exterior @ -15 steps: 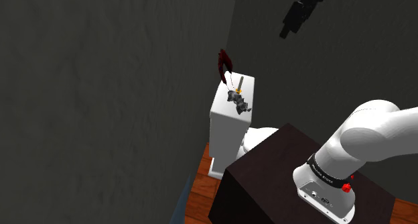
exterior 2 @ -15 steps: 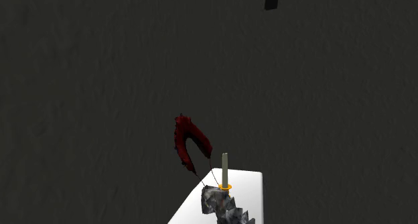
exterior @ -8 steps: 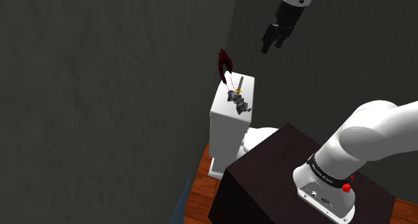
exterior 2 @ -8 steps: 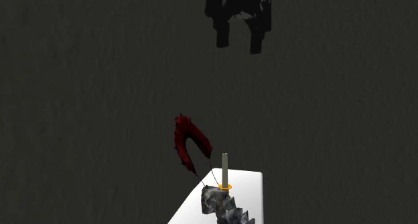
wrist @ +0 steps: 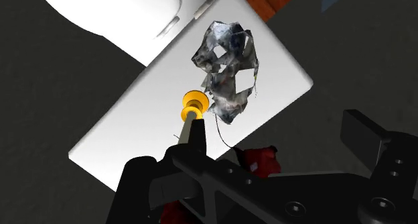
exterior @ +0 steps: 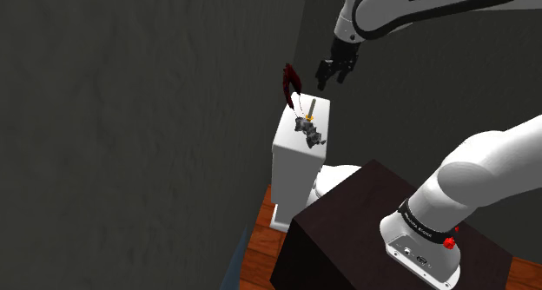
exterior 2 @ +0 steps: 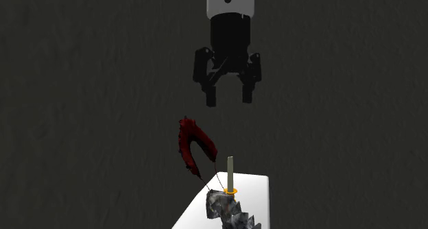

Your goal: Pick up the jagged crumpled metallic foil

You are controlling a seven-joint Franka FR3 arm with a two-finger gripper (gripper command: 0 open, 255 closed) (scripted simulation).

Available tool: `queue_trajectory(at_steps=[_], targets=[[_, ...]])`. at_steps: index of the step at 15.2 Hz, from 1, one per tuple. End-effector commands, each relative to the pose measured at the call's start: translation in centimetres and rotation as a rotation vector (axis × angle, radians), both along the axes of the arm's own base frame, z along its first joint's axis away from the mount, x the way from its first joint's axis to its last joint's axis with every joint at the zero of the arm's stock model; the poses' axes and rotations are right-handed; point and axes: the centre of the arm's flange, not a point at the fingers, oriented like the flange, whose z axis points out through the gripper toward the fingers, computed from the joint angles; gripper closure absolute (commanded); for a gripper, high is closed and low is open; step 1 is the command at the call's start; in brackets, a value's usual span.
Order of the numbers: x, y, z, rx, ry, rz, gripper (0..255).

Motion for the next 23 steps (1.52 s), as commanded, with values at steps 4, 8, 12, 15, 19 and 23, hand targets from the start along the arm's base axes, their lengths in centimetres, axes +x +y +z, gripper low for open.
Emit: queue_trajectory(at_steps=[4, 8, 12, 15, 19, 23], targets=[[3.2, -0.8, -6.1, -0.010, 0.016, -0.071, 0], [5.7, -1.6, -10.8, -0.019, 0.031, -0.128, 0], [8.1, -2.6, -15.5, -0.027, 0.045, -0.184, 0], [9.8, -3.4, -19.1, -0.034, 0.055, -0.226, 0], [10.6, -3.9, -21.9, -0.037, 0.061, -0.247, 0], [10.6, -3.9, -24.0, -0.037, 0.061, -0.247, 0]])
